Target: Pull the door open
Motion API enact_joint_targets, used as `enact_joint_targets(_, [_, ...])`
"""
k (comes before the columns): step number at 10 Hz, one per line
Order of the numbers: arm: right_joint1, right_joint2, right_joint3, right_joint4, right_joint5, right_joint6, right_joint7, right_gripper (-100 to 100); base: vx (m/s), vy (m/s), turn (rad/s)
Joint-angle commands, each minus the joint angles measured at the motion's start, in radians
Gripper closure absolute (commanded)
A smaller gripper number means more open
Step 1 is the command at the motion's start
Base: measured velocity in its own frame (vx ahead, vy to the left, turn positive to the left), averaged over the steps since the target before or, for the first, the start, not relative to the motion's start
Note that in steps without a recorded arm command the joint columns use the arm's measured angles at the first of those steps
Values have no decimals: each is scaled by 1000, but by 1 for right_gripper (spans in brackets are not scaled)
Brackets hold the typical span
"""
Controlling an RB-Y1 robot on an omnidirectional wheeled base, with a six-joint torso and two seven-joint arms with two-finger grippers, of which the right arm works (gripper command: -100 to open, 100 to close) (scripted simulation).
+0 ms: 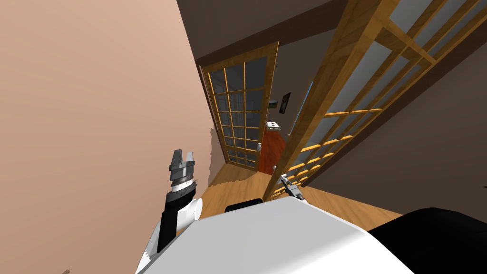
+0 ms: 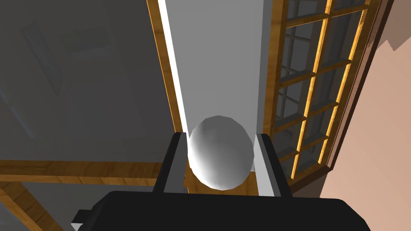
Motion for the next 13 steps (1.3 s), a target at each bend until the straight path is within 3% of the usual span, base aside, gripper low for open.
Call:
enact_joint_targets(1, [-1, 2, 6, -3, -8, 4, -31, 100, -66, -21, 38])
enact_joint_targets(6, [-15, 2, 23, 2, -34, 13, -117, 100, -50, -16, 31])
enact_joint_targets(13, [-44, 2, 57, 14, -87, 33, -297, 100, -56, -20, 48])
